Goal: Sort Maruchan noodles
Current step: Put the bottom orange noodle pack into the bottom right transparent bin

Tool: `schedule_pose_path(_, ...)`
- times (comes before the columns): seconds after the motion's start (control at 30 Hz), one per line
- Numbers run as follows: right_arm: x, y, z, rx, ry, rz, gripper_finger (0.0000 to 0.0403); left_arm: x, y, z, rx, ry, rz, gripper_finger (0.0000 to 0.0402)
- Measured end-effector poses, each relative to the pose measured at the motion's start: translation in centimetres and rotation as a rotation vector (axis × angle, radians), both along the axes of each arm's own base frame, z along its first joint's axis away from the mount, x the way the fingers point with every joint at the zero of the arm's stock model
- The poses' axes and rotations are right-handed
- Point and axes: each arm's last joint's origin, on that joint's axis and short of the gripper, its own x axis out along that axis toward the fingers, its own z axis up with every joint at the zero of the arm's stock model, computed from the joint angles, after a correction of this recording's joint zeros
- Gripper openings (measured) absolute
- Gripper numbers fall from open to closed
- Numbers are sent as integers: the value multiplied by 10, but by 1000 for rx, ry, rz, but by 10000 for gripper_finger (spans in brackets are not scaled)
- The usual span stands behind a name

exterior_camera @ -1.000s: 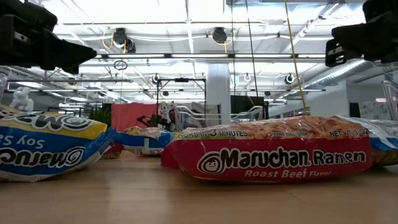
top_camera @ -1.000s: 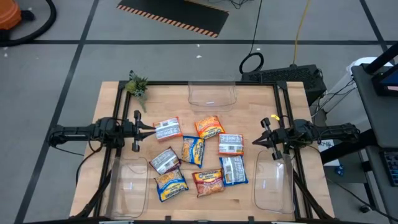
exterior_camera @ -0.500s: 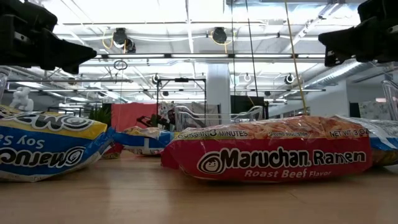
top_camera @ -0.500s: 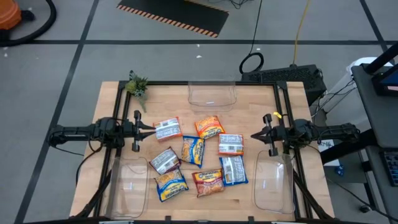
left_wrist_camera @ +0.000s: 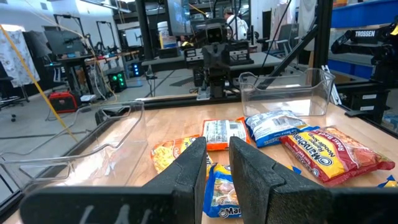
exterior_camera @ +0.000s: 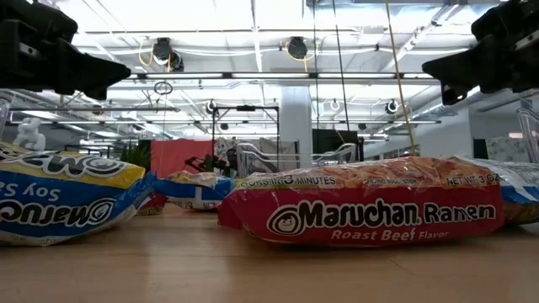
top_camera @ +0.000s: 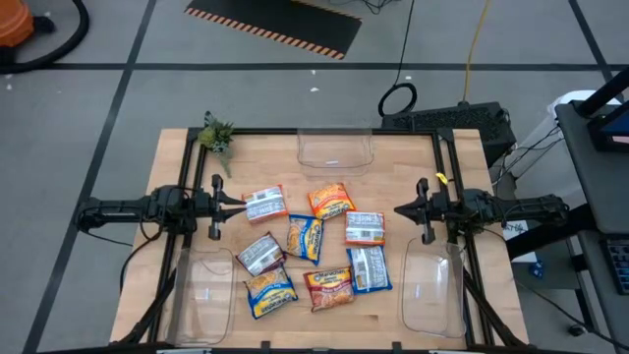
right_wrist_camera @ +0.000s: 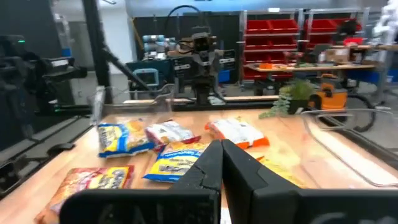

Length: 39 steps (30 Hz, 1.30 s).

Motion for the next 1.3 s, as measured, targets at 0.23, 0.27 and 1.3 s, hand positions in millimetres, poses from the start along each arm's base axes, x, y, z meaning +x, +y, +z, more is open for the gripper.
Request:
schedule_pose_path(0.23, 1, 0, 0, -27, 11, -1, 0, 0, 0, 0, 0, -1, 0, 76)
schedule_pose_path(0.27, 1, 0, 0, -29, 23, -1, 0, 0, 0, 0, 0, -1, 0, 76)
schedule_pose_path(1.3, 63, 4, 220, -36, 326, -56, 0, 0, 0, 0, 0, -2, 0, 76)
